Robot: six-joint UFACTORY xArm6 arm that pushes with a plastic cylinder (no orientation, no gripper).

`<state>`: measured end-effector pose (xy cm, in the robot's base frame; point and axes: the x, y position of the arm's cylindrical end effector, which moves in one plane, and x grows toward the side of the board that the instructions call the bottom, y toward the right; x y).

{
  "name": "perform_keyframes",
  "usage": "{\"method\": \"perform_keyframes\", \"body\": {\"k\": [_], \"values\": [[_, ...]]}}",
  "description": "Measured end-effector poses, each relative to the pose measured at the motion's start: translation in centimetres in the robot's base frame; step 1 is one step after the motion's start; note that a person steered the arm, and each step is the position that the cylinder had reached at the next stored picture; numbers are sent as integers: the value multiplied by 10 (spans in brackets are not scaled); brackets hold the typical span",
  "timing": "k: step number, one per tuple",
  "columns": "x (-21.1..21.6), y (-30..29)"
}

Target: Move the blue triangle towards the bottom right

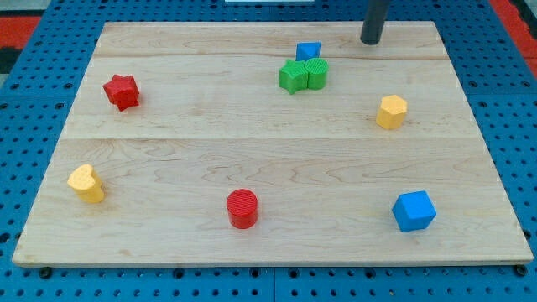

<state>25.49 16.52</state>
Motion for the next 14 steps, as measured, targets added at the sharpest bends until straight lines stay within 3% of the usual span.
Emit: {"method": "perform_keyframes", "body": {"k": [1, 3, 8, 11, 12, 14], "values": [[22, -1], [10, -108], [25, -168], [74, -208], [99, -210], [127, -139]]}}
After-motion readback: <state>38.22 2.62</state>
